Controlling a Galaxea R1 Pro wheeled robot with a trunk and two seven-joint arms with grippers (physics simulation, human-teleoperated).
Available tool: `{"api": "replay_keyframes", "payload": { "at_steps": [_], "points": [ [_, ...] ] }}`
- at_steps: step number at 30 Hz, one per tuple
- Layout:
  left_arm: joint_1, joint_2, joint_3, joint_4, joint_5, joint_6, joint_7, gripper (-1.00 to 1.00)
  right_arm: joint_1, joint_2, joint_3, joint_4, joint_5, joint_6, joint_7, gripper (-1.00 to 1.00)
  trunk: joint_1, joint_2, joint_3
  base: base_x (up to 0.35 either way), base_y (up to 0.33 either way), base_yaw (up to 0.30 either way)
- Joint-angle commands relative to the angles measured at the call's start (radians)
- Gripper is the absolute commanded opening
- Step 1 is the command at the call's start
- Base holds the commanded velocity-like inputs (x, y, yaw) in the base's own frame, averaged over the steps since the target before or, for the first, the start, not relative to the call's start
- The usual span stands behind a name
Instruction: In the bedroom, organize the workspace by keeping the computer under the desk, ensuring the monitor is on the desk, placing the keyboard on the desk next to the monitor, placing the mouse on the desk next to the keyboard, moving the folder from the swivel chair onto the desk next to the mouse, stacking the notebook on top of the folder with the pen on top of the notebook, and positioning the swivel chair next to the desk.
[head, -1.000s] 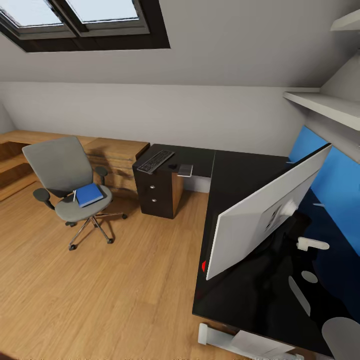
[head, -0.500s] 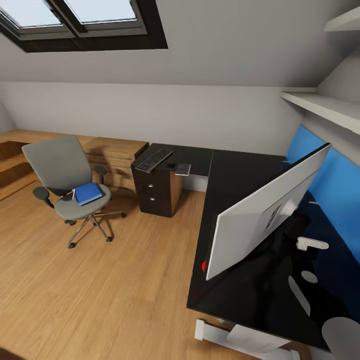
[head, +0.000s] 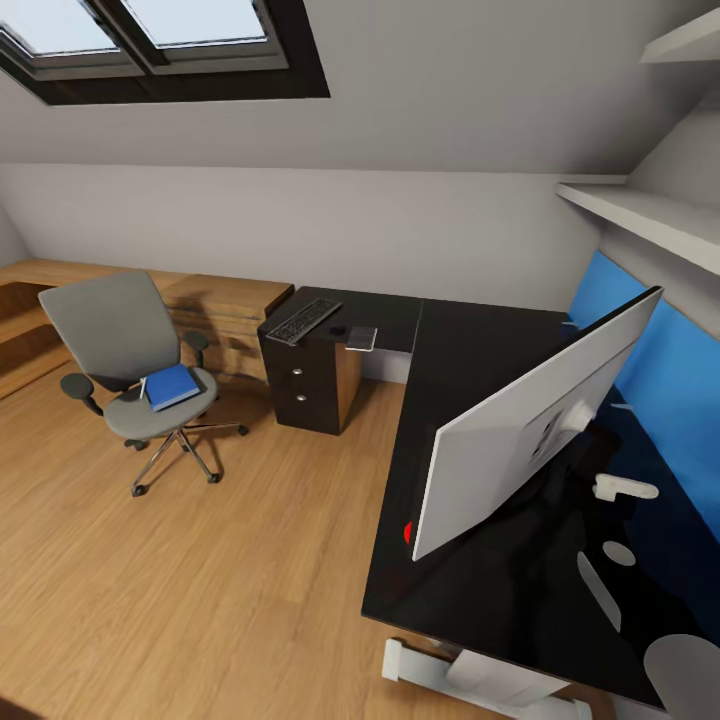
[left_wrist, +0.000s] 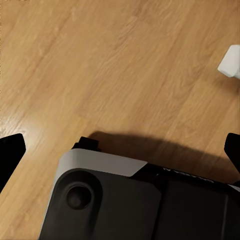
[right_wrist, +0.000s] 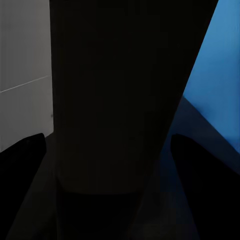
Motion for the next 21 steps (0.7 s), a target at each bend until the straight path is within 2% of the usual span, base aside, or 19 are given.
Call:
{"api": "replay_keyframes", "payload": {
  "at_steps": [1, 6, 12, 17, 21],
  "points": [
    [0.000, 0.000, -0.001, 0.000, 0.002, -0.003, 0.004, 1.00, 0.000, -0.002, 0.002, 0.029, -0.026, -0.011, -0.003, -1.00, 0.000, -0.001, -0.001, 0.000, -0.002, 0.000],
    [0.000, 0.000, -0.001, 0.000, 0.002, -0.003, 0.006, 1.00, 0.000, -0.002, 0.002, 0.030, -0.026, -0.012, -0.004, -1.00, 0.000, -0.001, -0.001, 0.000, -0.012, 0.000],
    [0.000, 0.001, -0.001, 0.001, 0.002, -0.003, 0.006, 1.00, 0.000, -0.002, 0.002, 0.033, -0.027, -0.011, -0.004, -1.00, 0.000, -0.001, -0.001, 0.000, -0.161, 0.000],
    [0.000, 0.003, 0.000, 0.001, 0.003, -0.003, 0.006, 1.00, 0.000, -0.001, 0.002, 0.034, -0.026, -0.012, -0.004, -1.00, 0.000, -0.001, -0.001, 0.000, -0.044, 0.000],
    [0.000, 0.007, 0.000, 0.027, 0.002, -0.005, 0.003, 1.00, 0.000, -0.002, 0.002, 0.033, -0.027, -0.012, -0.004, -1.00, 0.000, -0.001, -0.001, 0.000, -0.008, 0.000]
  ]
}}
